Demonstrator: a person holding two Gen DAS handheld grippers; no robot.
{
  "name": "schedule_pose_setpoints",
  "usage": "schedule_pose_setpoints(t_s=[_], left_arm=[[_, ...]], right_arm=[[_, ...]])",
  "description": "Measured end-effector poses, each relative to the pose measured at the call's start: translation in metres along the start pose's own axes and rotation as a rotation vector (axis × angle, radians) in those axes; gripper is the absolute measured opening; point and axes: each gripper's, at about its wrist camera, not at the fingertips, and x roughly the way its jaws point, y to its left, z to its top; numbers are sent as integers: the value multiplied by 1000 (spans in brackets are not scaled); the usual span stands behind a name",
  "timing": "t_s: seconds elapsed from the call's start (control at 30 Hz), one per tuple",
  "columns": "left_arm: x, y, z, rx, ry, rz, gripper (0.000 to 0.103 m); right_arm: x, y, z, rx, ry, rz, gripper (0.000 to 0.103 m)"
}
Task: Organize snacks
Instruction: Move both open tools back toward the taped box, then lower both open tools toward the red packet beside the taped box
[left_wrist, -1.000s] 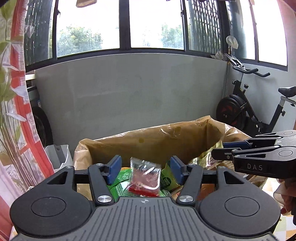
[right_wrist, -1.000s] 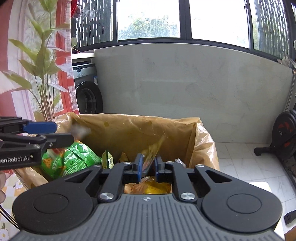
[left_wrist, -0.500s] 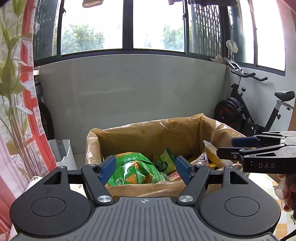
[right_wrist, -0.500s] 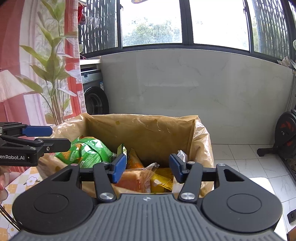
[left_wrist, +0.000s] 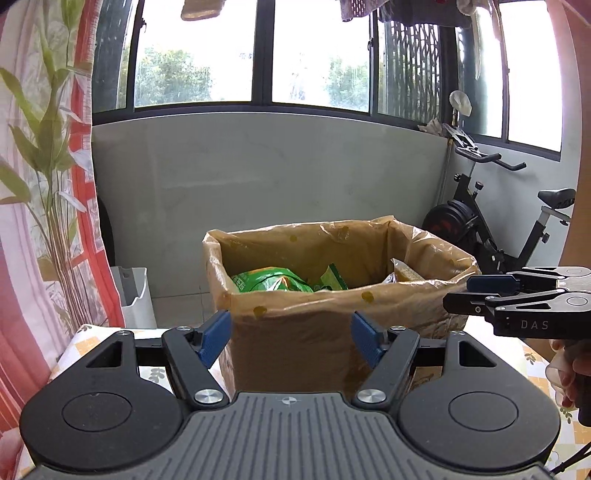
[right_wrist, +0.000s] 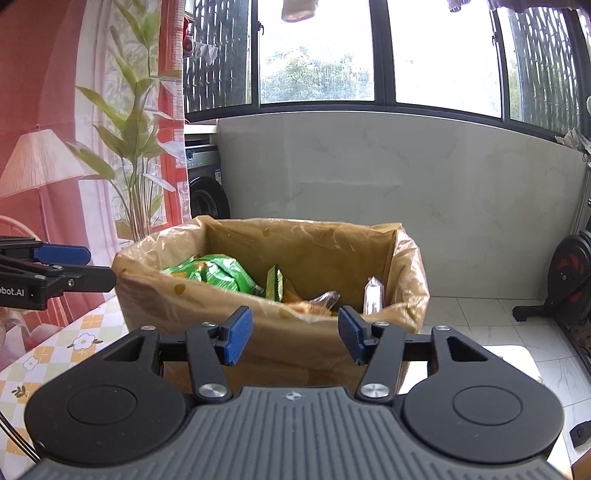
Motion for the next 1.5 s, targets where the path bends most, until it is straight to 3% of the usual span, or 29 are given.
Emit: schedule_pose_setpoints(t_s=[0.63,0.73,0.97,1.3,1.5], left_arm=[[1,40,-83,-102,163,36,72],[8,45,-91,-115,192,34,67],[39,46,-115,-135,291,-17,53],[110,41,-131,-146,378,-90,53],[134,32,-133,-120,409,-134,52]], right_arm=[[16,19,-71,45,145,55,55],[24,23,-80,46,168,70,55],[45,33,-96,25,228,103,55],[66,34,-120,11,314,94,55],[68,28,-128,12,337,79,55]])
